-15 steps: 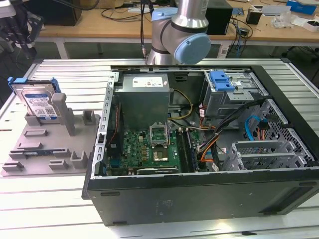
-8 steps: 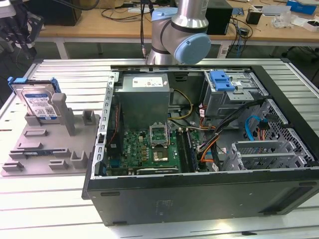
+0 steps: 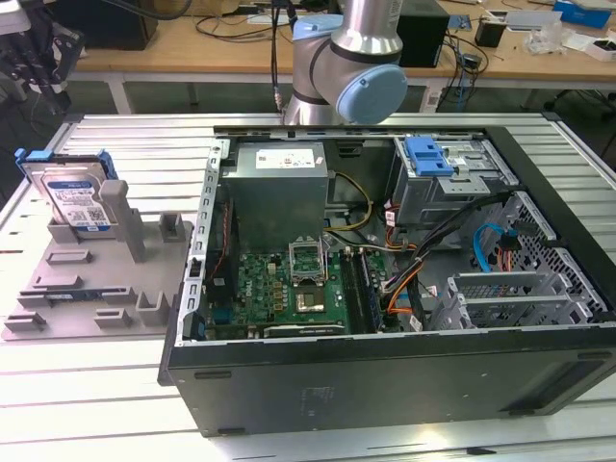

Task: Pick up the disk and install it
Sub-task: 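Pick up the disk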

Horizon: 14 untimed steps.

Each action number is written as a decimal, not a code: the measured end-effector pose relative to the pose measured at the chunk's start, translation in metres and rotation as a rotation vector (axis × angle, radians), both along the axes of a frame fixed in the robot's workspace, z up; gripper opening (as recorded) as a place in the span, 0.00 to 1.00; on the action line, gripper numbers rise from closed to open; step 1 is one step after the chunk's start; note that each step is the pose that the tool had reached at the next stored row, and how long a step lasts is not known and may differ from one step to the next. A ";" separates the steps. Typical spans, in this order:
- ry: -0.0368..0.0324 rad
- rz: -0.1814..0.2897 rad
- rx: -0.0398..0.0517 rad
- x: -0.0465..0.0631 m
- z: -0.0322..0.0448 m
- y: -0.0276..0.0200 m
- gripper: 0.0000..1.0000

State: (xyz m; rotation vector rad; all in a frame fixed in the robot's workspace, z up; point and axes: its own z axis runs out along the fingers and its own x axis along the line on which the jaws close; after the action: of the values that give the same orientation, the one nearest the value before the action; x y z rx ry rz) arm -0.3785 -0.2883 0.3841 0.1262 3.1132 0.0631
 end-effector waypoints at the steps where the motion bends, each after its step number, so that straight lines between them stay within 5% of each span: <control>1: 0.0000 0.000 -0.0001 0.000 0.0000 0.0000 0.11; 14: 0.0001 0.030 -0.0010 0.000 0.0000 -0.0012 0.11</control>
State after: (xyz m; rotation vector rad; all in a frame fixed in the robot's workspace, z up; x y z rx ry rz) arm -0.3788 -0.2895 0.3841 0.0789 3.1154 0.0622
